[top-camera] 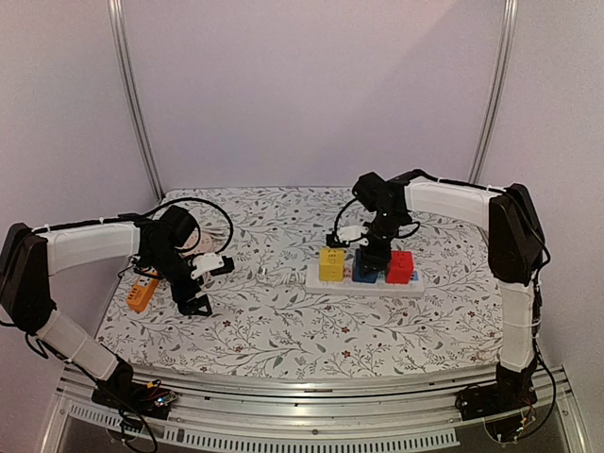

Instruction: Insert the plug

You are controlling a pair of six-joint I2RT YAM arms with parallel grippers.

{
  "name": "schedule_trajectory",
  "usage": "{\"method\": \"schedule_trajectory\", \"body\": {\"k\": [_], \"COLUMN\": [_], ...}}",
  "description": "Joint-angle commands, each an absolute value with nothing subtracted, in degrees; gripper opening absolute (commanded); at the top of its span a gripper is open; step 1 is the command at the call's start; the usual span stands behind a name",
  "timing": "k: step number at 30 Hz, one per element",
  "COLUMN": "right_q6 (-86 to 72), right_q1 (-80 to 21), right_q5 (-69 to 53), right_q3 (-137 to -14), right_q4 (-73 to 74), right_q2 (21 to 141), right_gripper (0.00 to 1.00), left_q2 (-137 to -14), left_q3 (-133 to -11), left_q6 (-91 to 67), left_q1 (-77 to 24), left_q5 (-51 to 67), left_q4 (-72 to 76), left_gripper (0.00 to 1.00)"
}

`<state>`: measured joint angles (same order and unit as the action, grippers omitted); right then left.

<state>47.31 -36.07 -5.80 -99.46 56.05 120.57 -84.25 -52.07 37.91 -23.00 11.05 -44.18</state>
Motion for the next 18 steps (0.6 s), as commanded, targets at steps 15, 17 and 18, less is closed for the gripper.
{"method": "schedule_trajectory", "body": {"k": [15, 17, 18], "right_q6": [29.4, 29.2, 29.3], "right_q1": [-9.9, -9.4, -9.4], "right_q5": [13.2, 12.8, 12.6], "right_q3": [-94.3, -94.5, -94.5], "right_q4": [49.9, 49.9, 49.9], "right_q2": [125.2, 125.2, 125.0], "right_gripper": [0.66, 0.78, 0.84], "left_q2": [-83.3, -83.1, -82.9], "left_q3": [-55.8, -57.1, -57.9], "left_q6": [36.1, 35.3, 34.9], "left_q1": [-11.6, -8.5, -6.9], "left_q5": [9.9, 9.5, 9.2], "left_q4": [-44.4, -45.0, -45.3], "left_gripper": [0.98, 0.99, 0.99]}}
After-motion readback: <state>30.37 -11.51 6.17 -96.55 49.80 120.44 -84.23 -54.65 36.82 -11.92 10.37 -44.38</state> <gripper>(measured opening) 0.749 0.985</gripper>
